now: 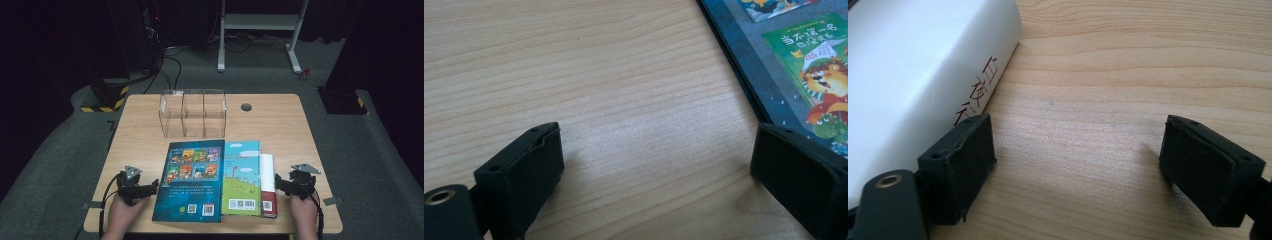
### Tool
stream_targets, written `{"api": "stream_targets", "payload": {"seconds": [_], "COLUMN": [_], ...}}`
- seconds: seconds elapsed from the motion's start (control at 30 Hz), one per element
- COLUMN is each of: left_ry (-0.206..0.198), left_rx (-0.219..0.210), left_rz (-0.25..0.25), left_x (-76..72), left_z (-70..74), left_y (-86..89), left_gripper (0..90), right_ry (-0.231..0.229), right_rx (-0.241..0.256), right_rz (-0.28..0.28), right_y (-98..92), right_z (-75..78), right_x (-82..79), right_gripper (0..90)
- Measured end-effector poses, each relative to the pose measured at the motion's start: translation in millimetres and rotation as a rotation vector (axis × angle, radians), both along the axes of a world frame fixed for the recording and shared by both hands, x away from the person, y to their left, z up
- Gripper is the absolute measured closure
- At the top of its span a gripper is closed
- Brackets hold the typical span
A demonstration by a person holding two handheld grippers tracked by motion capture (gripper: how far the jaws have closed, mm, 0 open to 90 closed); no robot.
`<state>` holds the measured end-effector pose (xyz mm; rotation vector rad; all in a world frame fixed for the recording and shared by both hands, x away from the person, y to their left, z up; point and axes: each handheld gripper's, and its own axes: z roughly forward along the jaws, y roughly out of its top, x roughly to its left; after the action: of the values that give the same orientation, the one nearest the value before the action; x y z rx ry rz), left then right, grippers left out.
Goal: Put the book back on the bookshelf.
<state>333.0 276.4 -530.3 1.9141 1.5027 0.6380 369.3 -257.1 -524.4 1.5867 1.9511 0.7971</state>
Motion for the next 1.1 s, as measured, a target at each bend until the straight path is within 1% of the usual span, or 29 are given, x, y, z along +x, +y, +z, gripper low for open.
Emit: {"api": "stream_targets", "payload": {"seconds": [0.17, 0.23, 0.3, 0.5, 0.57, 0.6, 0.63, 0.67, 0.7, 0.73, 0.77, 0.8, 0.83, 0.87, 0.9, 0.93, 0.97, 1.0, 1.03, 1.07, 1.1], "left_ry": [-0.003, -0.012, -0.023, -0.021, -0.004, 0.008, 0.015, 0.022, 0.022, 0.018, 0.015, 0.017, 0.017, 0.017, 0.021, 0.033, 0.033, 0.036, 0.039, 0.031, 0.031], "left_rx": [0.002, 0.008, 0.005, 0.006, 0.004, 0.008, 0.016, 0.034, 0.034, 0.039, 0.039, 0.012, 0.012, 0.008, 0.013, 0.029, 0.029, 0.041, 0.045, 0.017, 0.017], "left_rz": [-0.008, -0.016, -0.029, -0.017, 0.003, 0.004, 0.003, -0.007, -0.007, -0.010, -0.010, -0.005, -0.005, -0.009, -0.013, -0.027, -0.027, -0.028, -0.024, -0.017, -0.017], "left_x": [1.1, 0.9, -0.3, -2.7, -2.8, -2.5, -1.3, 1.2, 1.2, 2.2, 3.5, 5.3, 5.3, 6.1, 7.2, 8.9, 8.9, 9.0, 8.5, 5.9, 5.9], "left_z": [0.0, 0.4, 0.8, 1.8, 3.3, 4.4, 5.6, 7.9, 7.9, 8.3, 8.3, 7.3, 7.3, 7.1, 7.8, 9.7, 9.7, 10.7, 11.7, 14.5, 14.5], "left_y": [0.0, -0.4, -1.6, -3.1, -4.2, -4.1, -4.3, -4.6, -4.6, -5.2, -6.0, -6.7, -6.7, -7.1, -7.7, -8.3, -8.3, -8.0, -7.1, -3.0, -3.0], "left_gripper": [7.2, 8.9, 14.1, 18.5, 18.5, 18.6, 19.5, 21.1, 23.8, 23.8, 25.6, 27.5, 27.7, 27.7, 27.8, 28.7, 28.9, 30.0, 30.0, 31.5, 32.0], "right_ry": [0.002, 0.001, 0.001, 0.002, 0.002, 0.002, -0.001, -0.001, -0.001, -0.002, 0.002, 0.000, 0.000, 0.010, 0.016, 0.020, 0.004, -0.009, -0.009, -0.047, -0.047], "right_rx": [0.002, 0.001, 0.001, 0.001, -0.001, -0.002, -0.002, -0.001, -0.001, -0.003, 0.000, -0.004, -0.004, 0.004, 0.009, 0.028, 0.027, 0.033, 0.033, 0.070, 0.070], "right_rz": [-0.004, -0.001, 0.001, 0.014, 0.026, 0.026, 0.025, 0.028, 0.028, 0.038, 0.039, 0.040, 0.040, 0.036, 0.039, 0.029, 0.025, 0.020, 0.020, 0.011, 0.011], "right_y": [0.3, 0.1, 0.0, -1.3, -2.2, -2.2, -1.8, -1.9, -1.9, -2.6, -2.9, -4.9, -4.9, -5.1, -6.9, -10.3, -12.0, -13.6, -13.6, -15.2, -15.2], "right_z": [0.0, 0.0, 0.0, -0.1, 0.1, 0.1, 0.1, 0.1, 0.1, 0.0, 0.2, 0.4, 0.4, 0.9, 1.8, 4.8, 7.6, 11.3, 11.3, 20.8, 20.8], "right_x": [-0.2, -0.2, -0.1, 1.0, 2.0, 2.0, 1.4, 0.8, 0.8, 0.0, -1.5, -6.1, -6.1, -8.1, -10.0, -13.0, -13.9, -14.4, -14.4, -16.8, -16.8], "right_gripper": [13.9, 13.9, 13.8, 13.2, 13.2, 13.6, 14.1, 14.1, 14.1, 14.0, 14.0, 14.0, 14.0, 14.2, 14.2, 14.1, 14.1, 14.2, 14.2, 15.0, 15.0]}}
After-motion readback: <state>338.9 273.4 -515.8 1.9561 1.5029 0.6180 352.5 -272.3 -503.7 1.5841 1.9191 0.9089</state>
